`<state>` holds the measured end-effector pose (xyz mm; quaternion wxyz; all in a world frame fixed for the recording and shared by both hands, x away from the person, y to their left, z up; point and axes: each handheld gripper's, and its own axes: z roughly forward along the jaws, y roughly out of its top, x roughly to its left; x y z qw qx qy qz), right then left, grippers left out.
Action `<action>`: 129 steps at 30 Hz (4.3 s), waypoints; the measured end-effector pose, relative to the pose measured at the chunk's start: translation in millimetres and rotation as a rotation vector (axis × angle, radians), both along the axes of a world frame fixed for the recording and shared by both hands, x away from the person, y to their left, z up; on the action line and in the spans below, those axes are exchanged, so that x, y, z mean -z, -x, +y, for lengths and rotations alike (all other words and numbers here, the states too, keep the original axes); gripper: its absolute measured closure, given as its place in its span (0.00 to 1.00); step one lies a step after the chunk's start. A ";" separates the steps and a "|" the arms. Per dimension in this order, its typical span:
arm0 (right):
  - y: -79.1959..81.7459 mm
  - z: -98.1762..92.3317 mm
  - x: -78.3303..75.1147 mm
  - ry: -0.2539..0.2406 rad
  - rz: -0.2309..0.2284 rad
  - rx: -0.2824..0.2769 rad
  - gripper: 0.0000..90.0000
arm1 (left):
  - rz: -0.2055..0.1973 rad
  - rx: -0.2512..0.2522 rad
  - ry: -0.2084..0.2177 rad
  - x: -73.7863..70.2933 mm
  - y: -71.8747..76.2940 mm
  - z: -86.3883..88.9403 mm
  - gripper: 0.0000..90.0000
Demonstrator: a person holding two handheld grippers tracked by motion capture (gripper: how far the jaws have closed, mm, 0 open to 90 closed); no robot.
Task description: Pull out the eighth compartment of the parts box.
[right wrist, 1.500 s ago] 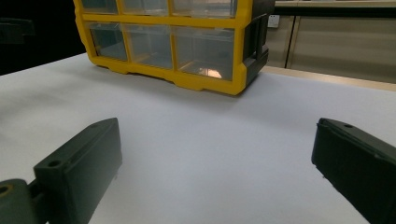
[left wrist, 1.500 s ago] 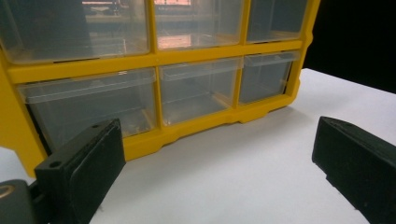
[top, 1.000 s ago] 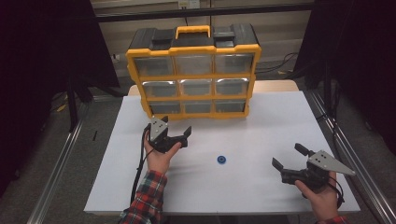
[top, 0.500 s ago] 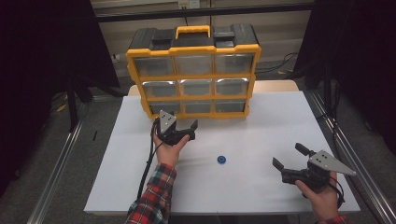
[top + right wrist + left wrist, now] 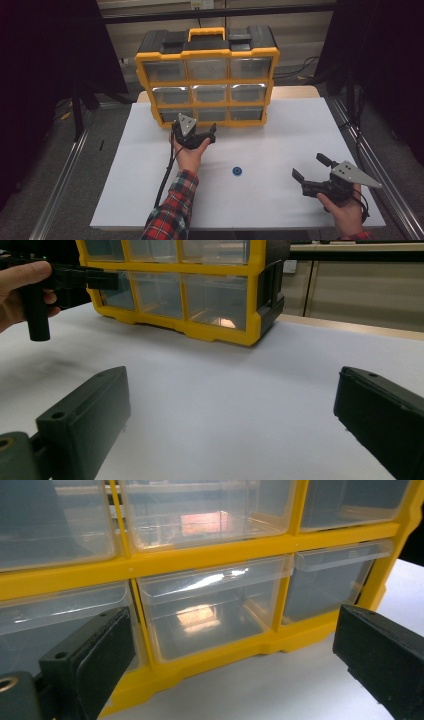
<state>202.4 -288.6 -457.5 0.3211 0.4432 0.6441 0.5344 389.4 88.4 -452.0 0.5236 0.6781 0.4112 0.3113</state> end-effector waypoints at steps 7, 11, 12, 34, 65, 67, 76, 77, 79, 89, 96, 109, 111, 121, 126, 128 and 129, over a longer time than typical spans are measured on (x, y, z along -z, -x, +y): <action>0.0 -0.3 -0.1 -0.001 0.001 -0.001 0.01 | -0.007 -0.011 -0.039 0.9 -7.4 -10.1 0.04; 0.2 -0.5 -0.2 -0.002 0.000 0.000 0.01 | -0.015 -0.027 -0.054 0.3 -10.9 -14.3 0.04; 0.0 -0.6 -0.3 -0.002 0.000 0.000 0.01 | -0.022 -0.026 -0.056 0.4 -12.2 -14.9 0.04; -0.2 -1.6 -0.3 -0.006 -0.002 -0.004 0.01 | -0.125 -0.061 -0.267 2.9 -22.6 -27.5 0.06; -0.3 -1.7 -0.1 -0.003 0.000 -0.007 0.01 | -0.374 -0.028 -0.805 4.4 -23.7 -37.6 0.39; -0.2 -1.6 -0.1 -0.003 0.002 -0.007 0.01 | -0.381 -0.024 -0.830 5.3 -23.5 -38.1 0.42; -0.1 -1.7 -0.3 0.003 0.004 -0.011 0.01 | -0.398 0.010 -0.926 8.1 -23.1 -40.9 0.57; -0.1 -1.8 -0.3 0.002 0.004 -0.011 0.01 | -0.394 -0.003 -0.989 5.6 -22.0 -39.7 0.58; -0.1 -1.6 -0.2 0.002 0.005 -0.010 0.01 | -0.402 -0.001 -0.983 7.7 -23.6 -39.6 0.61; -0.6 -0.9 0.2 0.004 0.002 -0.008 0.01 | -0.414 -0.005 -1.091 9.6 -25.1 -39.3 0.68; -0.5 -1.1 0.2 0.006 0.001 -0.011 0.01 | -0.403 -0.008 -1.147 9.3 -24.8 -38.6 0.71; -0.3 -1.7 -0.3 0.003 0.003 -0.012 0.01 | -0.477 0.000 -1.089 9.5 -20.7 -37.1 0.89; -0.5 -1.3 -0.1 0.004 0.000 -0.010 0.01 | -0.494 0.007 -1.090 3.4 -19.9 -36.8 0.89; -0.8 0.1 0.0 0.005 0.000 -0.013 0.01 | -0.464 0.014 -1.106 13.6 -22.8 -38.0 0.73; -1.2 -0.8 0.0 0.005 -0.001 -0.012 0.01 | -0.443 -0.020 -1.227 11.5 -24.3 -36.9 0.72; -1.4 -0.9 0.1 0.005 -0.002 -0.011 0.01 | -0.429 -0.040 -1.267 9.5 -22.4 -37.5 0.73; -1.3 -0.8 0.0 0.004 0.000 -0.011 0.01 | -0.437 -0.042 -1.230 12.4 -23.3 -38.2 0.73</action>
